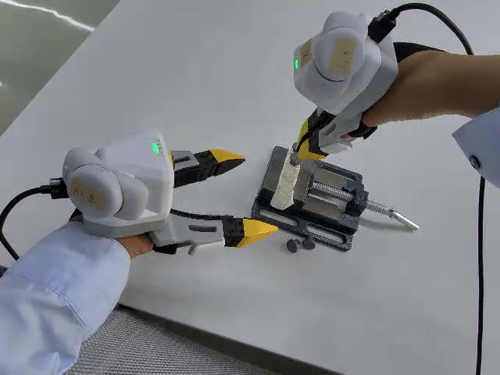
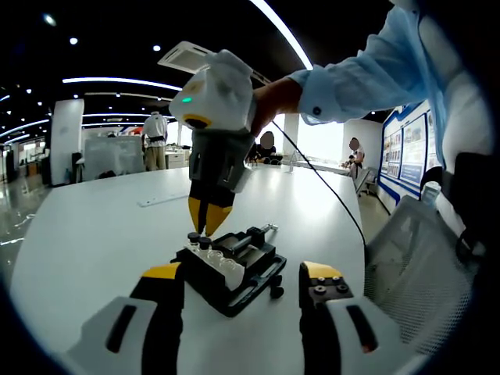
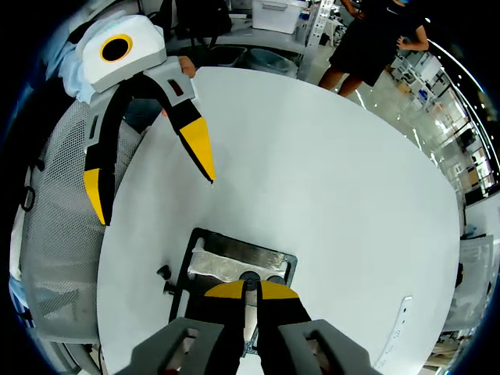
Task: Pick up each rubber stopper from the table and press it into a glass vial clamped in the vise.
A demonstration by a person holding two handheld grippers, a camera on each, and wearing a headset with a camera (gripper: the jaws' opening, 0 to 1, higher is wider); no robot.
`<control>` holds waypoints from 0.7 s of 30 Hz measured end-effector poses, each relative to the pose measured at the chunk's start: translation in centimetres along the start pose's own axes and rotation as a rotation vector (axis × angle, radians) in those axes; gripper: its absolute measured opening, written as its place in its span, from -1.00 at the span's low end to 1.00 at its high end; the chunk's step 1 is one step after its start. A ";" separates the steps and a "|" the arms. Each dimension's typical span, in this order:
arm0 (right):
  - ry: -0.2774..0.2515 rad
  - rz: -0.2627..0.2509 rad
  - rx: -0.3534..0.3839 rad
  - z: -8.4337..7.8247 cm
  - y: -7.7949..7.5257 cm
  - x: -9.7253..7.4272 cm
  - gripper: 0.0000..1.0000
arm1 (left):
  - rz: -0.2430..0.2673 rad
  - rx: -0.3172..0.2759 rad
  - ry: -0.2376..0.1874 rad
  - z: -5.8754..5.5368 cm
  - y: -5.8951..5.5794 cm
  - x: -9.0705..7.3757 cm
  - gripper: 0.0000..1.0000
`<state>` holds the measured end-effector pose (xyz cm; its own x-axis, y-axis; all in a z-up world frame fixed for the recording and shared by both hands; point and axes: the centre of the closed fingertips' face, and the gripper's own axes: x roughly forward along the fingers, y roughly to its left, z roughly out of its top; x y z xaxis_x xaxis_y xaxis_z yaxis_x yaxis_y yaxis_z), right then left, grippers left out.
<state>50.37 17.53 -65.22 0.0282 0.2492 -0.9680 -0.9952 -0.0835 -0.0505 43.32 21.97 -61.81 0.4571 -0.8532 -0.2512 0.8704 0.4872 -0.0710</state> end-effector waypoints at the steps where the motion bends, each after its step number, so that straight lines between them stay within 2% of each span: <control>1: -0.002 0.000 -0.001 0.0 0.0 0.1 -0.98 | 0.001 0.001 0.001 0.0 0.0 0.0 0.13; 21: 0.004 0.008 -0.011 0.0 0.3 0.5 -0.99 | 0.015 -0.008 0.003 -0.4 0.6 -0.2 0.14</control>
<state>50.11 17.62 -65.71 0.0203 0.2442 -0.9695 -0.9943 -0.0966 -0.0452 43.72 22.49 -62.20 0.4697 -0.8453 -0.2548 0.8619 0.5015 -0.0749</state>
